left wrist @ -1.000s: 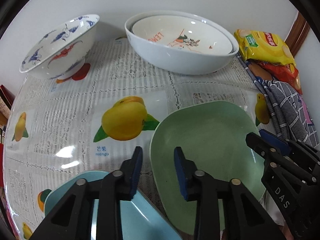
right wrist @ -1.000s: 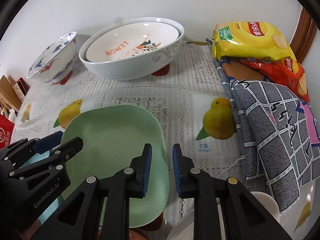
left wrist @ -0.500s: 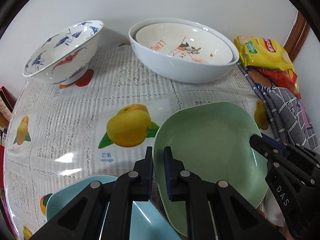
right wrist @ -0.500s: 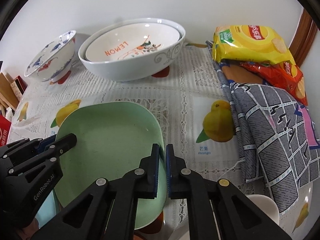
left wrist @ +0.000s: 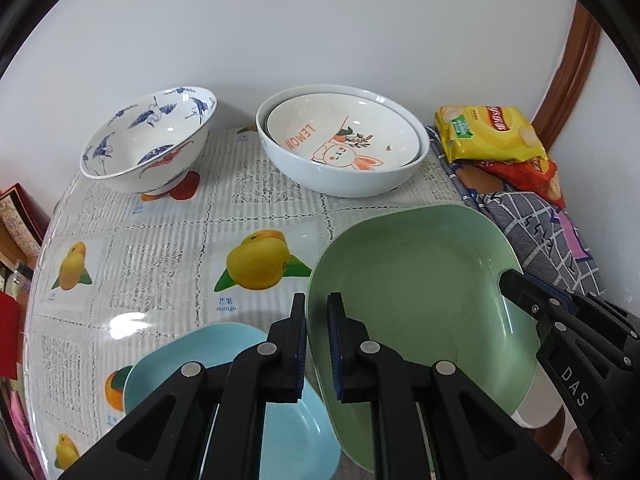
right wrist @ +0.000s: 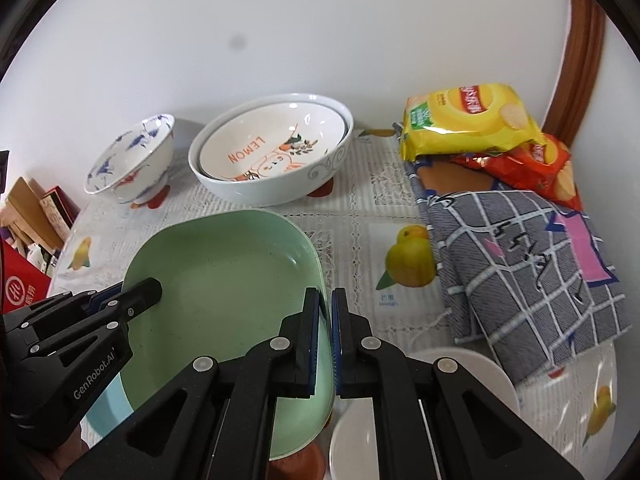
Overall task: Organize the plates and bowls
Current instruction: 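Lift the green plate with both grippers and carry it toward the blue plate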
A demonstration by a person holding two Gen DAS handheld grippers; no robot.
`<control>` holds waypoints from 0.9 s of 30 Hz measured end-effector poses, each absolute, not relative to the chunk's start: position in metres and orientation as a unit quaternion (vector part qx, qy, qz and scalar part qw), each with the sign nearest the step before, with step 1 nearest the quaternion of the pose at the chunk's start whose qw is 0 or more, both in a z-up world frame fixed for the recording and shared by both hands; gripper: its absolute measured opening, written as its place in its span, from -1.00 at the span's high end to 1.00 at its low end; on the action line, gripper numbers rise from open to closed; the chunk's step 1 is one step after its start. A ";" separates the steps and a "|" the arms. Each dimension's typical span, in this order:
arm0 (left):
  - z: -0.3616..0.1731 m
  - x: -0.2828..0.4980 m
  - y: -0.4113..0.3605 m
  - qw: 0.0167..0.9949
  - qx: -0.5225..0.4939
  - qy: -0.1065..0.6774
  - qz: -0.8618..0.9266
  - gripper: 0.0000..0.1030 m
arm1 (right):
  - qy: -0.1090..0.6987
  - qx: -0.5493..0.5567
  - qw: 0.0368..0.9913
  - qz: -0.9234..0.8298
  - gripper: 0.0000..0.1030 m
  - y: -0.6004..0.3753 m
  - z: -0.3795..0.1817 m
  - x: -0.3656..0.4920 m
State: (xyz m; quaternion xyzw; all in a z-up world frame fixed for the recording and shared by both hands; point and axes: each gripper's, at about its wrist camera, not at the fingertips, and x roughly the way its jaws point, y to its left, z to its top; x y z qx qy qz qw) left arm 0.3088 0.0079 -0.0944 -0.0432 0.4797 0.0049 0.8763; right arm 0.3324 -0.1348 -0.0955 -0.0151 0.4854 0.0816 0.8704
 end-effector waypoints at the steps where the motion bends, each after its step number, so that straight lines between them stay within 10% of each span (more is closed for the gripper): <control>1: -0.092 0.305 0.006 0.877 -0.041 0.479 0.004 0.80 | 0.484 -0.015 0.871 0.081 0.88 -0.137 -0.092 0.329; 27: -0.028 0.220 -0.001 0.898 -0.056 0.437 -0.014 0.80 | 0.434 -0.003 0.898 0.069 0.89 -0.148 -0.016 0.231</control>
